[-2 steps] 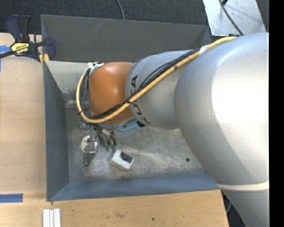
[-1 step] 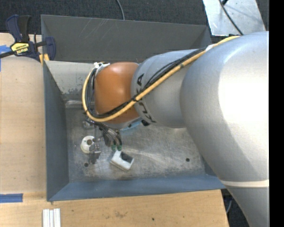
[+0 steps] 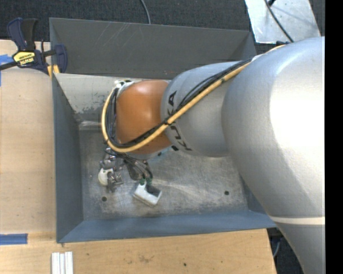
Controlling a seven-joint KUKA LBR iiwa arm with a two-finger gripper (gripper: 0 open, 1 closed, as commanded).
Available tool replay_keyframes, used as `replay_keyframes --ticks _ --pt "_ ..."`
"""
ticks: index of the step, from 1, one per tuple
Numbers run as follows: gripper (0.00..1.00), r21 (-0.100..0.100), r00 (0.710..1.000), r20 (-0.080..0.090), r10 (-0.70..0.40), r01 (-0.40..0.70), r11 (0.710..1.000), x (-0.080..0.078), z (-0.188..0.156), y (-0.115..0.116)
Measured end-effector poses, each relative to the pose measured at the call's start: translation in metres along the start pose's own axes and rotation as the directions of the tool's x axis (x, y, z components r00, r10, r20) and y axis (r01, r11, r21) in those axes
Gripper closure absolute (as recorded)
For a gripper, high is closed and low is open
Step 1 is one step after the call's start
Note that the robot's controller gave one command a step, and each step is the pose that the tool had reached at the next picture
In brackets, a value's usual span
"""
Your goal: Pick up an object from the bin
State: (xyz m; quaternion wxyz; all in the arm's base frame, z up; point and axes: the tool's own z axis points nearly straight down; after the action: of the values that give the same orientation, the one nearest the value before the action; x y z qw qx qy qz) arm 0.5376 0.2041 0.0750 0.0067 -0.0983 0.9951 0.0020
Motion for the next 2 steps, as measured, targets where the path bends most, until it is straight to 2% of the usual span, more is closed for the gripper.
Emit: replay_keyframes --ticks 2 --pt "1.0 0.0 1.0 0.0 0.001 -0.001 1.0 0.0 0.0 0.0"
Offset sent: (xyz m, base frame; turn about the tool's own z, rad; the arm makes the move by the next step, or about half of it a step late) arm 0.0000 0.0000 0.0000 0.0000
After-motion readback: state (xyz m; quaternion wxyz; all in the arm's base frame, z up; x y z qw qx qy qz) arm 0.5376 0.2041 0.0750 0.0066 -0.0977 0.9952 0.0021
